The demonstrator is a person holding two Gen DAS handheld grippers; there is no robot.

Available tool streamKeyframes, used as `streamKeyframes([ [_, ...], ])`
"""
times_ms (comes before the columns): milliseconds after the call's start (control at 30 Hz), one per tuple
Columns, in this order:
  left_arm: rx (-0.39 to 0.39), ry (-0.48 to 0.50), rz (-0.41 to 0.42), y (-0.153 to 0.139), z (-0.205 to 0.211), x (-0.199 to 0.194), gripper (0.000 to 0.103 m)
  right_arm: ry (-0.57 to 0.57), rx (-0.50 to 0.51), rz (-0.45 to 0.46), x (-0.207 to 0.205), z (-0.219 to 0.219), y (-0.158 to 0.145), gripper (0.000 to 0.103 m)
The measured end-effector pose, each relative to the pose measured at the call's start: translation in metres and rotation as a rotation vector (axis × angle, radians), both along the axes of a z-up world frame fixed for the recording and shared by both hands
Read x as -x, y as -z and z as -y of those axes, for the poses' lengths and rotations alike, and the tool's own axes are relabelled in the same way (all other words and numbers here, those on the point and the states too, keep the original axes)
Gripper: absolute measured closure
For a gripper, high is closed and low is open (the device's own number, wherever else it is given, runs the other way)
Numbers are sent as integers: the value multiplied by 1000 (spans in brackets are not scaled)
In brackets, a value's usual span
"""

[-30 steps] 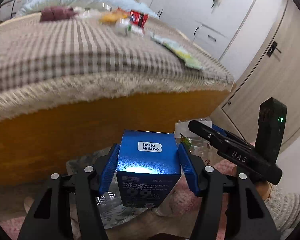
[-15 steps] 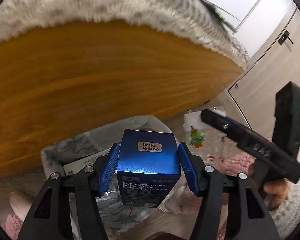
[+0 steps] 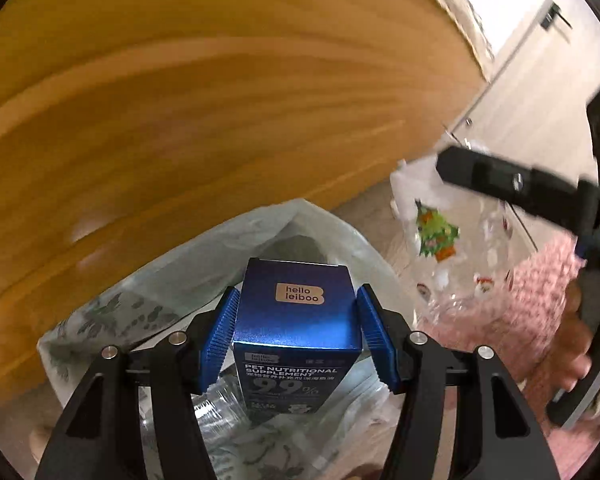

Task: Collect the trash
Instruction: 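Carry the blue box and bottle down to the floor trash bag with both tools, then lower the clear bottle into the bag with the right tool while the left tool holds the box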

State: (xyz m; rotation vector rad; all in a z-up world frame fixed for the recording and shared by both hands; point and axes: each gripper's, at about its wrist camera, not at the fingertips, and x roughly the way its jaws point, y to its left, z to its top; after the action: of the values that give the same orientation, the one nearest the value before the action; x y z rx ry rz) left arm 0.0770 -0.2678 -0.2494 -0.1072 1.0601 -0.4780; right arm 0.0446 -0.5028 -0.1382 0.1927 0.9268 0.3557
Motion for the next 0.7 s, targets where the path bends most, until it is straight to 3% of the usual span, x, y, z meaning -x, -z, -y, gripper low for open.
streamKeyframes([
  [167, -41, 100, -18, 18, 10, 6, 45, -7, -20, -36, -8, 1, 11, 45],
  [367, -153, 208, -44, 38, 17, 23, 45, -42, -22, -56, -14, -1, 22, 45],
  [700, -233, 318, -158, 57, 14, 42, 45, -157, 84, -77, -20, -42, 52, 45],
])
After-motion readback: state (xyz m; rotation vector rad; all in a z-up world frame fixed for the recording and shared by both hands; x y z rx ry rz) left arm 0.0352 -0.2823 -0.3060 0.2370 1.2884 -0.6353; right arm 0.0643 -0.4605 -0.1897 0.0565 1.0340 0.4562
